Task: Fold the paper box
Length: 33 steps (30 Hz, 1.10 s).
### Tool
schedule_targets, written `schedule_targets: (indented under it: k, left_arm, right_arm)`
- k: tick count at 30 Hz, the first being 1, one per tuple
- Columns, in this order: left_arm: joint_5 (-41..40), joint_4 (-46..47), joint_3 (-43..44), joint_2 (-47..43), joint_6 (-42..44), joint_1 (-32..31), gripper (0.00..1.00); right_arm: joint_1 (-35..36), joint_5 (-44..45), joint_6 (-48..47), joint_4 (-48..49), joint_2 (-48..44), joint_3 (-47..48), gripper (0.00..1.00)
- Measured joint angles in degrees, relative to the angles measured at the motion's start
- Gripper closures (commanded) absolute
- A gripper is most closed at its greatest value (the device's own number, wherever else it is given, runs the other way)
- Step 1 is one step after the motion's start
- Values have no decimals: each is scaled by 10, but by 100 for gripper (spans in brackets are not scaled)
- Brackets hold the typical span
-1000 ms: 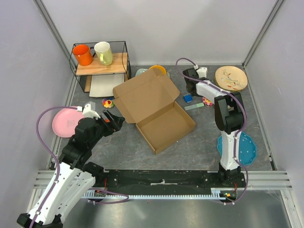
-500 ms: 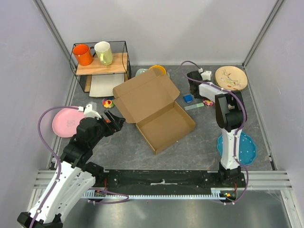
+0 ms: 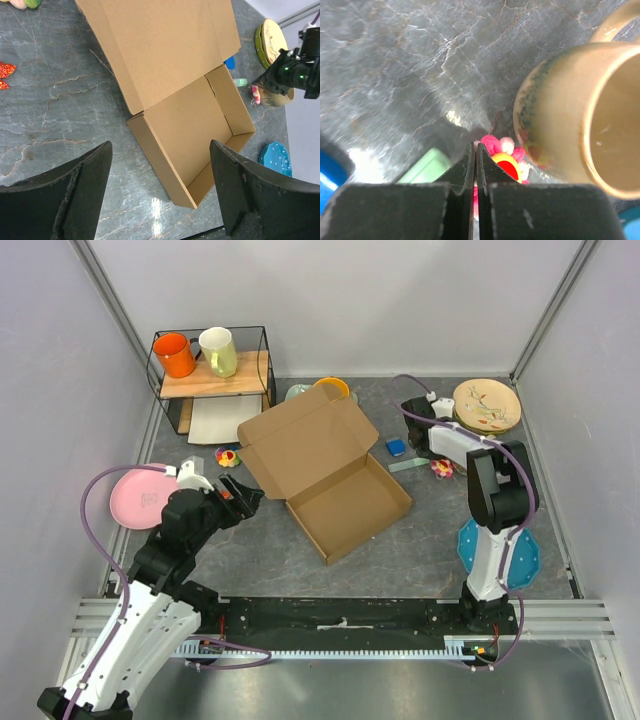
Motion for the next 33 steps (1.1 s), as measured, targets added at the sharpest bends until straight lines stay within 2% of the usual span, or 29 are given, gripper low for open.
schedule_targets:
  k: [6,12,16,19,22,28,30,31,33]
  left_arm:
    - [5,1,0,-2,0,0,16]
    - [14,1,0,-15,-1,0,16]
    - [14,1,0,-15,-1,0,16]
    - [14,1,0,-14,-1,0,16]
    - [14,1,0,-14,-1,0,16]
    - [8,-10,0,-24,-1,0,16]
    - [2,-18,0,-33,-1,0,15]
    - [-3,-24,0,-37,-1,0,15]
    - [-11,-35,0,-43,-1,0,15]
  right_arm:
    - [31,-11,6,1,-97,-33,100]
    - [72,-16,14,8,-220,-109,100]
    - [177,-15,15,5,-308,-148,100]
    - [289,-15,23,10,-343,-149,100]
    - [357,-7,31,13,-336,-149,100]
    - [411,21,34,28,-231,-146,100]
    - [423,25,31,28,-181,-136,93]
    - [428,27,30,29,-156,-128,82]
    - [435,32,29,28,-115,-110,71]
